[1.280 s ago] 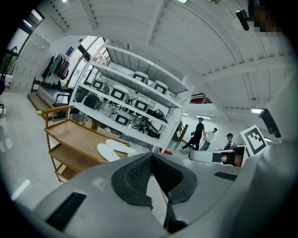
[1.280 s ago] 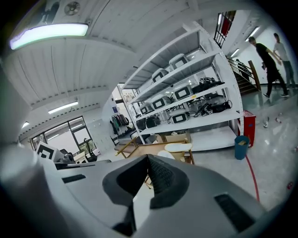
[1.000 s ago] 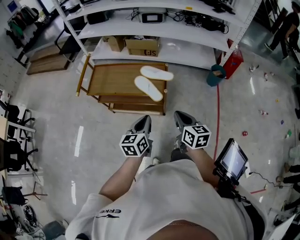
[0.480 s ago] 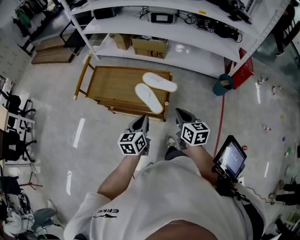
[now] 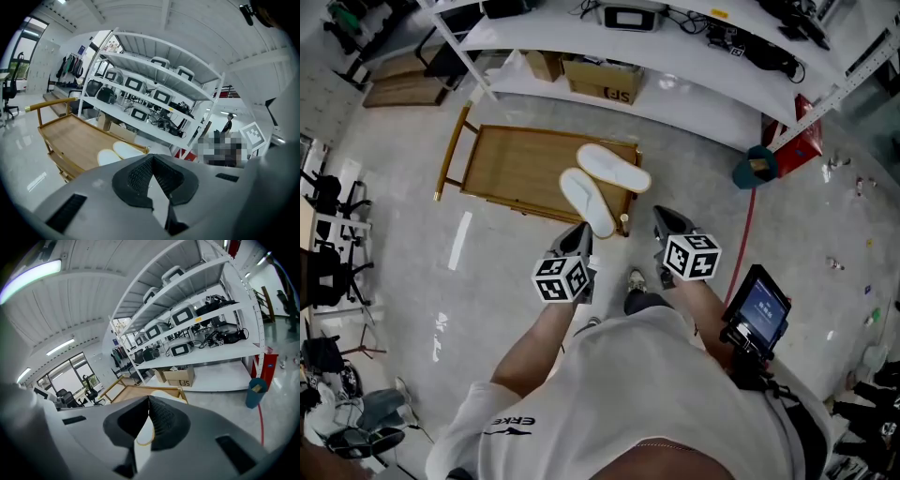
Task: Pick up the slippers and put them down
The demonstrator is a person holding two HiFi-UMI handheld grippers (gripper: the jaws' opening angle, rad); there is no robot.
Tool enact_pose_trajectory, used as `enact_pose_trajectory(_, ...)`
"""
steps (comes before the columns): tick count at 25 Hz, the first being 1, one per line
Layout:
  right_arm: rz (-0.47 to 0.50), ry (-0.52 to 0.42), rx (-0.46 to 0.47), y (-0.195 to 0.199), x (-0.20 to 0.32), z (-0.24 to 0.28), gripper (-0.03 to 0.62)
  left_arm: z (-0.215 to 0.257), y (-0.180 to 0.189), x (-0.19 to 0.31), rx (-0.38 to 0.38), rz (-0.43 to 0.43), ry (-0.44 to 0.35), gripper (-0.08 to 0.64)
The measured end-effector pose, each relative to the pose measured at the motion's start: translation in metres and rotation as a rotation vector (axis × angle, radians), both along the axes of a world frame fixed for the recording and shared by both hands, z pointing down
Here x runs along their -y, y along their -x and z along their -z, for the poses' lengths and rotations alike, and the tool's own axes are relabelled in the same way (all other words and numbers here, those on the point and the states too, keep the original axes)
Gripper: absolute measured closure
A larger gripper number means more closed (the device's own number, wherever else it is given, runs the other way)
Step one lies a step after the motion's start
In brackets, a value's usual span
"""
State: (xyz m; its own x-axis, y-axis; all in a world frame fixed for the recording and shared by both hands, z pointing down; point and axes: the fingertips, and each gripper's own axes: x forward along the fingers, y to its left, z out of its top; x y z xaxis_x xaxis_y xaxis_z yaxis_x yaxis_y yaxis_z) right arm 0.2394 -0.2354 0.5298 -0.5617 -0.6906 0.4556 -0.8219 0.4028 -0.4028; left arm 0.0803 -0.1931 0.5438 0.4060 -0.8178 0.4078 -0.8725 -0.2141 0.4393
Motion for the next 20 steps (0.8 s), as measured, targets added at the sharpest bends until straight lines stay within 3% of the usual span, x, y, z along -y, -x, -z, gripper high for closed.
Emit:
enact_pose_trajectory(11,0.087,0.101,-0.014,-0.02,0.079,-0.056,0.586,-0.046,-0.007,0.057,0.044,0.085,0.114,0.557)
enact_pose_trajectory(20,0.122,0.184,-0.055,-0.018,0.107,-0.107,0.586,-0.092,0.003,0.066,0.034,0.137,0.218,0.557)
